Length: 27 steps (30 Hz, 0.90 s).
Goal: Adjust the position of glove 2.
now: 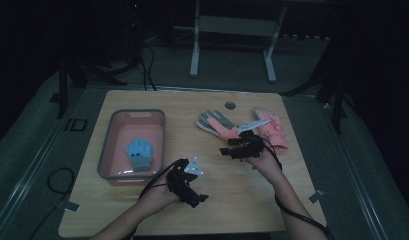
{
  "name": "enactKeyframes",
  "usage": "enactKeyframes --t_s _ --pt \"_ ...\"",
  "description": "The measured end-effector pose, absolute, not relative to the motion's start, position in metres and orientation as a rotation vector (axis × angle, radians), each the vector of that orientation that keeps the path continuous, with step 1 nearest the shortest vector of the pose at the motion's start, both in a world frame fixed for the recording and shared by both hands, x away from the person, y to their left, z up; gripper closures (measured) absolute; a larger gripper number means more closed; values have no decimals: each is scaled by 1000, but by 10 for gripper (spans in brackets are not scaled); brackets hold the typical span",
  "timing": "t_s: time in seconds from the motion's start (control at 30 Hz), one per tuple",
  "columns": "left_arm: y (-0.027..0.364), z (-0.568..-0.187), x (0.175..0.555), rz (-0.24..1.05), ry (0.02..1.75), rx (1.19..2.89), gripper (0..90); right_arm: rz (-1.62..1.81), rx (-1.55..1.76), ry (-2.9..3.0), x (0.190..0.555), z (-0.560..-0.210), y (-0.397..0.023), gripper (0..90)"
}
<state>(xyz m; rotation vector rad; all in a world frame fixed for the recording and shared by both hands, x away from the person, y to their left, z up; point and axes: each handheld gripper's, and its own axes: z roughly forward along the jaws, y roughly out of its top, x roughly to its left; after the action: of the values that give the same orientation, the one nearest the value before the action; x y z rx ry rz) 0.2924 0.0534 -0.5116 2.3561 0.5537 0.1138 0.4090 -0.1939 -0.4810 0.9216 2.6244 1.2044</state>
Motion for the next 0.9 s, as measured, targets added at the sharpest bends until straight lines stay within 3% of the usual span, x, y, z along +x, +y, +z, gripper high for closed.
enactKeyframes --t_s 0.2,0.5,0.9 --pt "54 -527 286 94 551 2366 18 1172 982 2540 428 -480 -211 605" --pt "57 -544 280 91 561 2377 18 1042 1014 2522 470 -480 -211 717" --pt "59 -550 276 52 568 2360 18 859 952 2587 521 -497 -190 622"
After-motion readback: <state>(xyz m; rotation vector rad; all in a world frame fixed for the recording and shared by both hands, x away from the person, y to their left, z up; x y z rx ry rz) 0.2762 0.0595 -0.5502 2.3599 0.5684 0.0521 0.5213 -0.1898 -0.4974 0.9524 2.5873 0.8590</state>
